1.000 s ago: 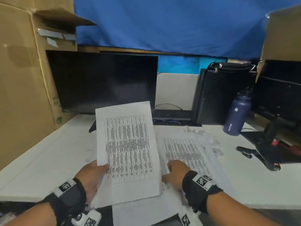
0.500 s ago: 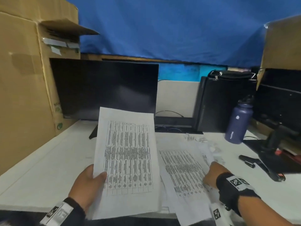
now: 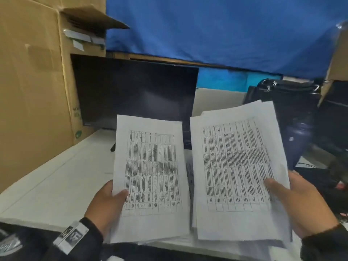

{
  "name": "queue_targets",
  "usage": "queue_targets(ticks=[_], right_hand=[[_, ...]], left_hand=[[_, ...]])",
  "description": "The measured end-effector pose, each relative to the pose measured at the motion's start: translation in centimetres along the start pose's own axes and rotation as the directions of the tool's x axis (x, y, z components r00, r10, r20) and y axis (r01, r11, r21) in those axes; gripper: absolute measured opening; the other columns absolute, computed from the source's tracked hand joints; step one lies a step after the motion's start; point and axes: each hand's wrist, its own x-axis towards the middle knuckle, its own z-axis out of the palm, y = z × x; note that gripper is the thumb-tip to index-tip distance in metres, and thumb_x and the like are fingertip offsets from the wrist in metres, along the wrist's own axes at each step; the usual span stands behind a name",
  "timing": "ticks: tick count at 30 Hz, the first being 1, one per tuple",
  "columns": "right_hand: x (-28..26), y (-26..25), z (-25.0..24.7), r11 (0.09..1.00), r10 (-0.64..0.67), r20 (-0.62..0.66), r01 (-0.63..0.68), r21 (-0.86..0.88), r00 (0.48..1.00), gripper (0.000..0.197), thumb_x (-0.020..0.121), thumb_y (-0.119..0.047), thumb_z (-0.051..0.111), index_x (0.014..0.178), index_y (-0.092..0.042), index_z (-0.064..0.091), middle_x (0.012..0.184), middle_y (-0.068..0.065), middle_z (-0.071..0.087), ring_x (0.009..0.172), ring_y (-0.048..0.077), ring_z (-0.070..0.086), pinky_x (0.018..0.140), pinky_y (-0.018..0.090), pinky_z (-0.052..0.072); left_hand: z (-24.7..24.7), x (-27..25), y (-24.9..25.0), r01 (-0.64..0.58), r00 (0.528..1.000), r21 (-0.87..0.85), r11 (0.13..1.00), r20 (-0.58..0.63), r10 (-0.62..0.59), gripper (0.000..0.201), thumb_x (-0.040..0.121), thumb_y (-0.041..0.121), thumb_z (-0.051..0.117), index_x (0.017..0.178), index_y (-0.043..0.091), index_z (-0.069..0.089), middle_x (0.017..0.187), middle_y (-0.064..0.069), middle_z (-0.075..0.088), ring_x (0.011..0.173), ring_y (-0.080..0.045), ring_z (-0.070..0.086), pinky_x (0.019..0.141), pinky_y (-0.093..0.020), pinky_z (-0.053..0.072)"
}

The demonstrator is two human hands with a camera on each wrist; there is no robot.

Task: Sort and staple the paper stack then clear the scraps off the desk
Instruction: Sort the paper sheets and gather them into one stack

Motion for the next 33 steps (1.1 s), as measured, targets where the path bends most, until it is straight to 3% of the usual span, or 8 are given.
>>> queue_targets(ticks=[4, 8, 13, 17, 21, 25, 29, 33], right_hand=[[-1.5, 0.9, 3.6, 0.978, 0.118, 0.184, -0.146, 0.148, 0.976, 0.013, 0.097, -0.025, 0.057, 0.105, -0.028, 0.066, 0.093, -0.008, 0.077, 0.085, 0.017, 0.074, 0.077, 0.04, 0.057], [-2.2, 3.5, 7.3, 0.982, 0.133, 0.147, -0.151, 0.117, 0.98, 0.016, 0.095, -0.03, 0.06, 0.11, -0.023, 0.06, 0.104, -0.004, 0.074, 0.095, 0.015, 0.069, 0.082, 0.038, 0.056], [-2.7, 2.3, 6.1, 0.946, 0.072, -0.082, -0.042, 0.321, 0.994, 0.045, 0.084, -0.006, 0.072, 0.116, -0.024, 0.046, 0.092, -0.003, 0.075, 0.08, 0.012, 0.073, 0.065, 0.026, 0.057], [-2.3, 1.8, 3.7, 0.959, -0.079, -0.187, 0.126, 0.252, 0.979, 0.05, 0.081, -0.004, 0.075, 0.119, -0.026, 0.05, 0.099, -0.009, 0.072, 0.085, 0.0, 0.07, 0.073, 0.026, 0.055], [-1.4, 3.2, 2.2, 0.952, -0.125, -0.231, 0.182, 0.247, 0.965, 0.044, 0.087, -0.009, 0.069, 0.125, -0.022, 0.053, 0.111, -0.011, 0.068, 0.096, -0.003, 0.065, 0.084, 0.028, 0.05], [-0.7, 4.8, 2.2, 0.975, -0.101, -0.196, 0.137, 0.177, 0.975, 0.03, 0.088, -0.019, 0.069, 0.113, -0.032, 0.059, 0.105, -0.022, 0.066, 0.097, -0.001, 0.061, 0.084, 0.026, 0.046], [0.4, 5.3, 0.4, 0.991, -0.027, -0.295, 0.064, 0.116, 0.955, 0.022, 0.09, -0.022, 0.069, 0.112, -0.018, 0.068, 0.1, -0.007, 0.068, 0.099, 0.018, 0.062, 0.088, 0.03, 0.042], [1.4, 4.6, -3.7, 0.984, 0.014, -0.507, 0.079, 0.161, 0.862, 0.02, 0.089, -0.019, 0.069, 0.109, -0.015, 0.07, 0.102, 0.0, 0.069, 0.097, 0.021, 0.061, 0.091, 0.037, 0.046]], left_hand=[[2.7, -2.4, 0.9, -0.036, 0.986, 0.048, 0.998, 0.163, 0.028, 0.024, 0.09, 0.024, 0.061, 0.11, 0.032, 0.072, 0.111, -0.002, 0.076, 0.103, -0.027, 0.073, 0.096, -0.055, 0.053], [5.8, -5.2, 1.1, -0.081, 0.941, -0.012, 0.997, 0.33, 0.08, 0.062, 0.084, 0.079, 0.041, 0.125, 0.04, 0.065, 0.124, 0.02, 0.068, 0.121, -0.003, 0.061, 0.109, -0.035, 0.041], [8.5, -7.5, 3.1, -0.425, 0.87, 0.199, 0.883, 0.357, 0.339, 0.03, 0.102, 0.019, 0.049, 0.121, 0.042, 0.051, 0.118, 0.032, 0.064, 0.114, 0.009, 0.058, 0.097, -0.022, 0.046], [10.6, -7.2, 5.2, -0.526, 0.837, 0.197, 0.827, 0.292, 0.463, 0.021, 0.097, 0.028, 0.047, 0.118, 0.027, 0.05, 0.116, -0.003, 0.065, 0.109, -0.022, 0.062, 0.095, -0.047, 0.052], [13.9, -7.2, 6.3, -0.492, 0.825, 0.082, 0.867, 0.363, 0.434, 0.029, 0.102, 0.017, 0.046, 0.125, 0.034, 0.047, 0.119, 0.02, 0.065, 0.112, 0.002, 0.061, 0.097, -0.022, 0.05], [15.2, -6.4, 4.1, -0.413, 0.845, 0.166, 0.895, 0.435, 0.31, 0.052, 0.084, 0.016, 0.042, 0.131, 0.038, 0.045, 0.127, 0.022, 0.061, 0.12, 0.001, 0.056, 0.108, -0.03, 0.044], [14.7, -4.3, 3.1, -0.521, 0.845, 0.527, 0.671, 0.431, 0.318, 0.044, 0.091, 0.02, 0.043, 0.133, 0.033, 0.047, 0.128, 0.012, 0.051, 0.108, -0.006, 0.056, 0.101, -0.03, 0.049], [14.2, -0.2, 3.8, -0.334, 0.932, 0.859, 0.389, 0.361, 0.002, 0.043, 0.087, 0.044, 0.053, 0.125, 0.026, 0.056, 0.129, -0.001, 0.043, 0.102, -0.021, 0.061, 0.091, -0.036, 0.054]])
